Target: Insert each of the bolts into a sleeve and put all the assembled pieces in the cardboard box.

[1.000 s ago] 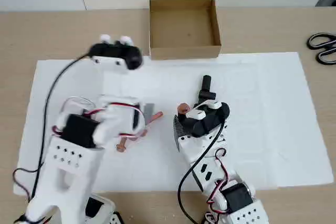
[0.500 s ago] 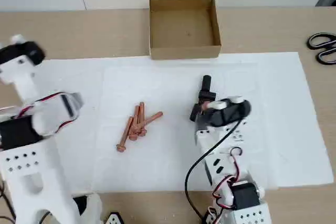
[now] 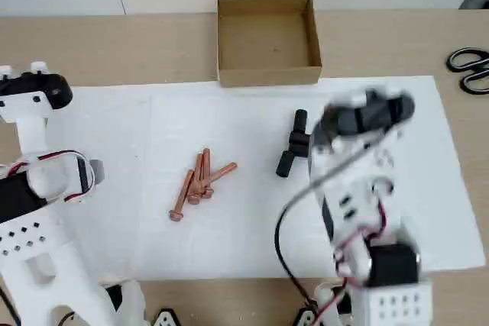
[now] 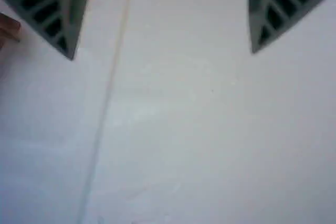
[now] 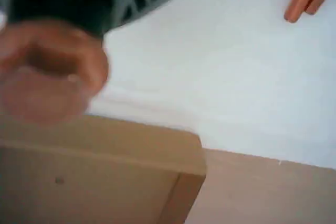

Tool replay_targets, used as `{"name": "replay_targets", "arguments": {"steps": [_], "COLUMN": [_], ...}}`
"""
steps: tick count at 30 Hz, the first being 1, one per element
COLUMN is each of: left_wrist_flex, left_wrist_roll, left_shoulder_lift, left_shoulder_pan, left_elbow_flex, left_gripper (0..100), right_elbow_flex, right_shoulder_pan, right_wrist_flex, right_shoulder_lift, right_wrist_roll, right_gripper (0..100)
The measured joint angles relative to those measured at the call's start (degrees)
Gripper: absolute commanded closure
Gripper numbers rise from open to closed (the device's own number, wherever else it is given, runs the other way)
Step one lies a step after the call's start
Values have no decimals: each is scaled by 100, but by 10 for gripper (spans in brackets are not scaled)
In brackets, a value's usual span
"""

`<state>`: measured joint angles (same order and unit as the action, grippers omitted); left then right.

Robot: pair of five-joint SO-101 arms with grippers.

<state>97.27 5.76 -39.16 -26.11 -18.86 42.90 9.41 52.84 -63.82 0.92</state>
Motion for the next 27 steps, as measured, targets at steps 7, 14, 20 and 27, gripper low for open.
{"name": "replay_targets", "arguments": {"steps": [7,14,20,27], "left_wrist_flex": [0,0,0,0], "left_wrist_roll": [0,0,-26,-9], "left_shoulder_lift": [-9,-9,-9,-9], "left_shoulder_pan": [9,0,0,0], "left_elbow_flex": [-193,-527,-659,-659], "left_gripper": [795,796,796,796], "right_elbow_flex": [-2347,-4185,-5565,-6840], "right_shoulder_pan": [-18,-18,-18,0], "right_wrist_flex": [-1081,-2453,-3174,-3543], "right_shoulder_lift": [3200,6338,8404,10101], "right_wrist_roll": [0,-18,-18,-18], "right_gripper": [995,995,995,995]}}
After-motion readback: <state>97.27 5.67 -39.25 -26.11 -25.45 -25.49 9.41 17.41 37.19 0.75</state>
